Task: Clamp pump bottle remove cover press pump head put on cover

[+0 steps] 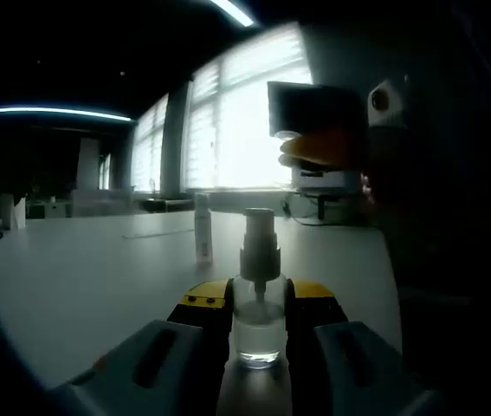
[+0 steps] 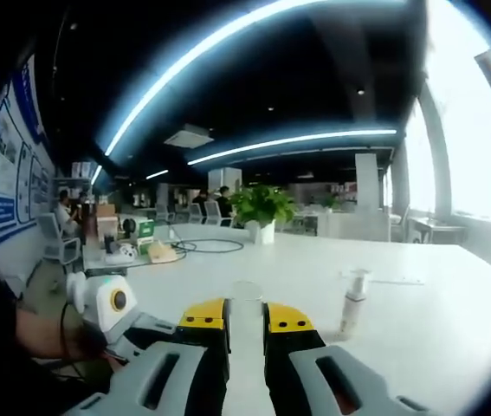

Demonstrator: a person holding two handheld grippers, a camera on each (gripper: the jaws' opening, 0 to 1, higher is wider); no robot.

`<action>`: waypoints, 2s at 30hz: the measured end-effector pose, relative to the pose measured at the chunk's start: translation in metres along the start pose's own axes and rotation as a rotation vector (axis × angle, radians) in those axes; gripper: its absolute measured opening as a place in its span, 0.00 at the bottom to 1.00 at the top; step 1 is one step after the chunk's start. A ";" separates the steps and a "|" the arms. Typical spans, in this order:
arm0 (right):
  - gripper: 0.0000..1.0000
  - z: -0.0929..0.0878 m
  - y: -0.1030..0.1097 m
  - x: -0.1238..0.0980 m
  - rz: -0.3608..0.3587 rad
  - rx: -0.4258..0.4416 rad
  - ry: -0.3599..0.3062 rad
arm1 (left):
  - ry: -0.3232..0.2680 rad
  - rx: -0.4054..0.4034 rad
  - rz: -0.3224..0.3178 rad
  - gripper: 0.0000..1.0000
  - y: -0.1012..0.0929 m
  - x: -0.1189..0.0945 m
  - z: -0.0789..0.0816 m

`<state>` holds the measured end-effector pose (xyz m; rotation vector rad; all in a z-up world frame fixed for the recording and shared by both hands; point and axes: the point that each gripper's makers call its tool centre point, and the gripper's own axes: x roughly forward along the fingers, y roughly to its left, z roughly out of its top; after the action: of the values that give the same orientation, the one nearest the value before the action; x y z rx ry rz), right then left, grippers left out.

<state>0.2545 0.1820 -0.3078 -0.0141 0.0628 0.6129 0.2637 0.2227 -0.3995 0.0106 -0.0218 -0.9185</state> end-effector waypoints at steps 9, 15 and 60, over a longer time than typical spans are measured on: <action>0.10 0.004 0.012 0.005 0.041 0.013 -0.007 | 0.000 0.001 0.000 0.15 0.000 0.000 0.000; 0.10 0.003 0.021 0.009 0.060 0.007 -0.004 | 0.000 0.001 0.000 0.15 0.000 0.000 0.000; 0.10 -0.014 0.039 0.026 0.108 -0.010 0.050 | 0.001 0.003 0.000 0.15 -0.001 0.000 0.000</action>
<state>0.2520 0.2283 -0.3230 -0.0362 0.1095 0.7210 0.2632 0.2224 -0.3995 0.0142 -0.0225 -0.9185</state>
